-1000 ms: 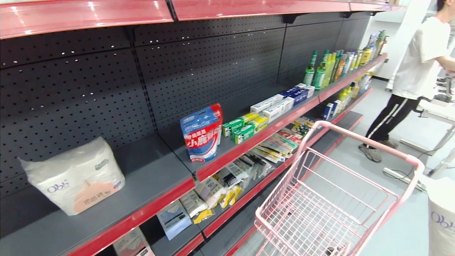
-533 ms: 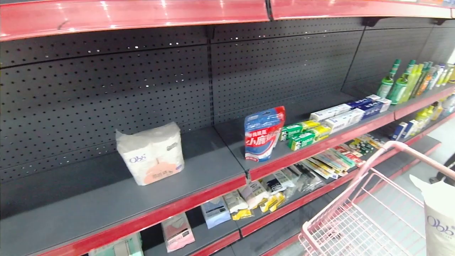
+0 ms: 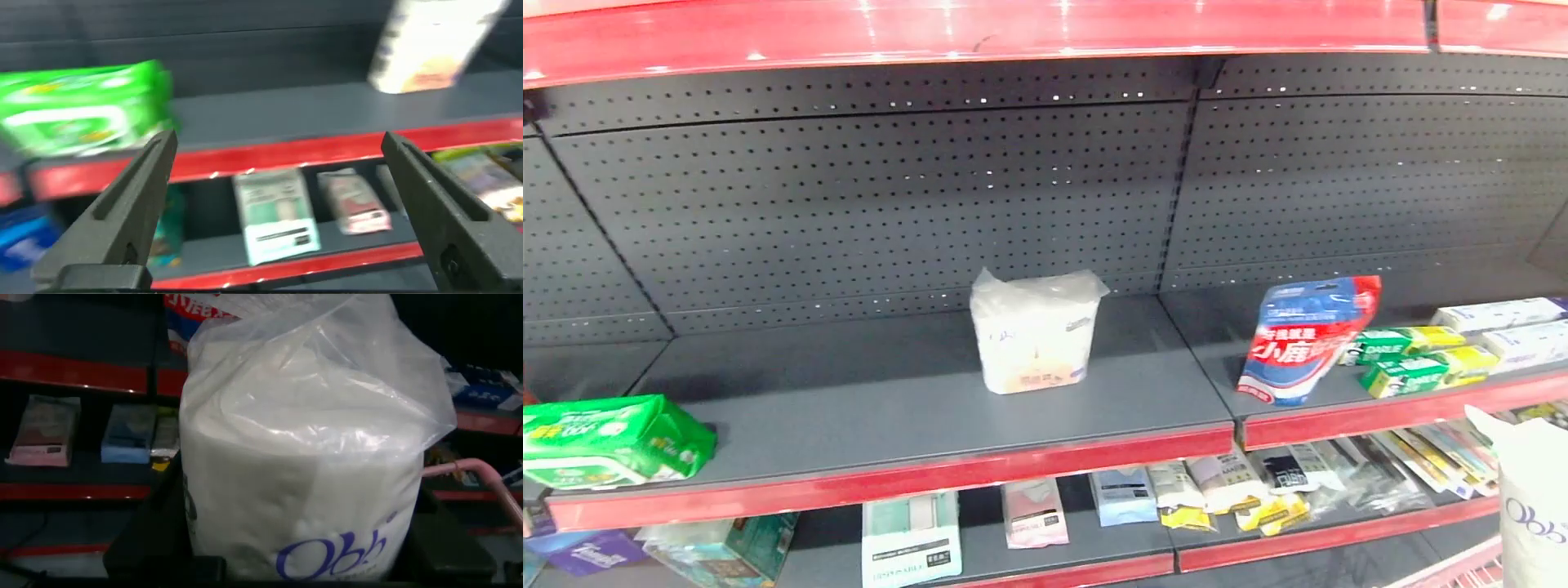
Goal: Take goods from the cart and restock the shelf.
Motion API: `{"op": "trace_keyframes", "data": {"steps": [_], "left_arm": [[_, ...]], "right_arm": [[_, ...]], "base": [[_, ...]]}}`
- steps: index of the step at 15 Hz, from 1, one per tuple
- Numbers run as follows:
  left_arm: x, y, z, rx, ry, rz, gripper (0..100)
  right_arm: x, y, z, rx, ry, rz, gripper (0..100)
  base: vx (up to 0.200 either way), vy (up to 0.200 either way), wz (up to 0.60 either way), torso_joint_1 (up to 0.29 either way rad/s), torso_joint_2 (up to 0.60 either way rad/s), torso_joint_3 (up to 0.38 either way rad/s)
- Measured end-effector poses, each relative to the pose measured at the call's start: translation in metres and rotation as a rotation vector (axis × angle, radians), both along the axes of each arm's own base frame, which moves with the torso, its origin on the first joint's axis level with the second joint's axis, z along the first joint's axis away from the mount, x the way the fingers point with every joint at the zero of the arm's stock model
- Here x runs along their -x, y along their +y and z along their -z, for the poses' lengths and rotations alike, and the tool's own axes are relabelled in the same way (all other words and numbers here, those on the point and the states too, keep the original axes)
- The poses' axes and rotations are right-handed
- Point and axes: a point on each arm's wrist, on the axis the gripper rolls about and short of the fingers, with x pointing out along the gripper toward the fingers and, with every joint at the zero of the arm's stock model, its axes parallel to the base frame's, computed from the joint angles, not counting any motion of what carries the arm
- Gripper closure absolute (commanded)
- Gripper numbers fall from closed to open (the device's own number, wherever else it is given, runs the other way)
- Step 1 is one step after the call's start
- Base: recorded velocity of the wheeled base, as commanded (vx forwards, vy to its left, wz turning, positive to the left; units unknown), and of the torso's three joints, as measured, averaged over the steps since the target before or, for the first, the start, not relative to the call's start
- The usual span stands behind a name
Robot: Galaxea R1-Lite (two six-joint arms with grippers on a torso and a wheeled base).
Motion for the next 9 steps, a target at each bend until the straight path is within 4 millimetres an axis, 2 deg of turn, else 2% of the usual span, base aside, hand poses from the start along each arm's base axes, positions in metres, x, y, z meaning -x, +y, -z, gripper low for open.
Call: {"op": "trace_keyframes", "data": {"steps": [9], "left_arm": [[0.0,-0.001,-0.001,-0.03,-0.001,0.057,0]], "right_arm": [[0.02,0.0,0.012,0.005,-0.126,0.003,100]], "base": [[0.0,0.0,0.0,0.0,0.0,0.0]]}}
